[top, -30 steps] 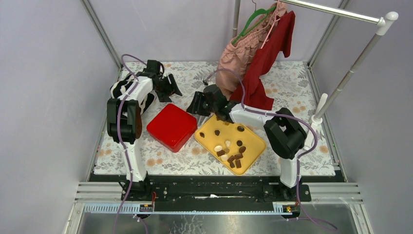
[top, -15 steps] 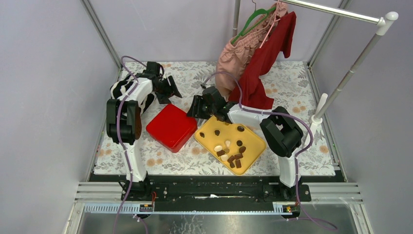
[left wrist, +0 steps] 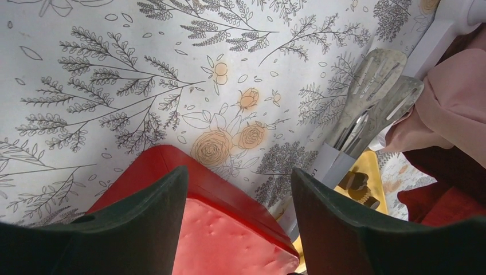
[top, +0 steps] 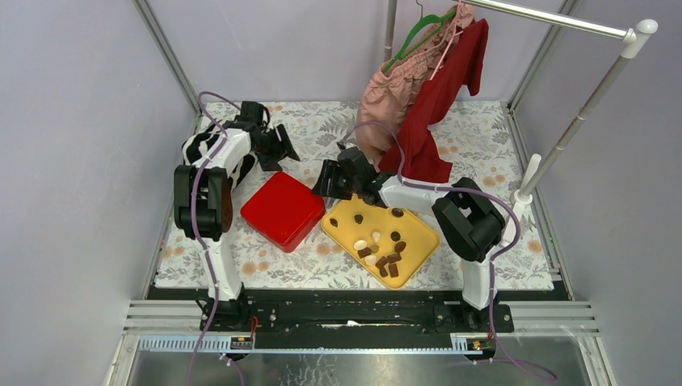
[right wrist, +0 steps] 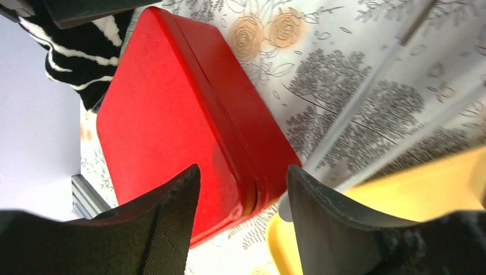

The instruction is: Pack the chocolate

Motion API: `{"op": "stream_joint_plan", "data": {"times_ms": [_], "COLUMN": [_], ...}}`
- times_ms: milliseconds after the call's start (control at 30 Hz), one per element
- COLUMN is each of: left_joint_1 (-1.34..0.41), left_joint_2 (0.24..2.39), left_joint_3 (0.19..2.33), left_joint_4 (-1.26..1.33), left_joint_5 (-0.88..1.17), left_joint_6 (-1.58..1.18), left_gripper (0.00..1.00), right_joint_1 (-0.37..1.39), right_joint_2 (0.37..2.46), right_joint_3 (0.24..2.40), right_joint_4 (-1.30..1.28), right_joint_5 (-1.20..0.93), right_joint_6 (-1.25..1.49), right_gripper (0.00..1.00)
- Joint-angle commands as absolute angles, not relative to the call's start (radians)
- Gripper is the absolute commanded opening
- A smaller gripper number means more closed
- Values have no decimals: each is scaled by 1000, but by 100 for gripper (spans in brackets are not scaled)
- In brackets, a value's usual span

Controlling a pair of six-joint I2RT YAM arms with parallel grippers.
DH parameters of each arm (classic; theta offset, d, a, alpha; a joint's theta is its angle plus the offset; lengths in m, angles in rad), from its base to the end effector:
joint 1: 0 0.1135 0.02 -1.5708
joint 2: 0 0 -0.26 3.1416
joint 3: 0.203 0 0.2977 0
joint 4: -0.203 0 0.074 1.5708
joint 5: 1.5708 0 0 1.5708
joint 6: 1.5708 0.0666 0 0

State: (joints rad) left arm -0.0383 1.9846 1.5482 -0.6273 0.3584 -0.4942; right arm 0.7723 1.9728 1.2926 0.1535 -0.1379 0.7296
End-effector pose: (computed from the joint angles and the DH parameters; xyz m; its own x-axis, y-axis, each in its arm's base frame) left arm 0.4792 -0.0417 0.1635 -0.8668 -0.4113 -0.2821 -0.2329 0.8339 -0.5003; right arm 0.3569 0.3605 0.1457 -0.7859 0.1562 -0.5984 -0.3386 0.7009 0.6277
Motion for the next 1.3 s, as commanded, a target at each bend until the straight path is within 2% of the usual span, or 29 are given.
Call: {"op": "stream_joint_plan", "data": {"times_ms": [0, 300, 467, 800, 1267], "left_joint_1": [-38, -11, 40, 46, 50], "left_joint_2": [1909, 1829, 1800, 1837, 1838], "left_joint_3": [1542, 1540, 1430, 1373, 1346], "left_joint_4": [-609, -682, -671, -653, -648], "left_joint_5": [313, 102, 138, 224, 292], "left_joint_6": [-487, -507, -510, -486, -471], "left_gripper": [74, 88, 95, 96, 91], "right_joint_1": [775, 859, 927, 940, 938], "right_joint_2": [1831, 1733, 1720, 1749, 1878], "right_joint_3": [1251, 1160, 1064, 1009, 1054], "right_joint_4": [183, 181, 236, 354, 455], "right_joint_5": [-20, -16, -10, -39, -107], "right_joint_6": [712, 707, 785, 902, 1042], "right_gripper": [65, 67, 72, 86, 81]}}
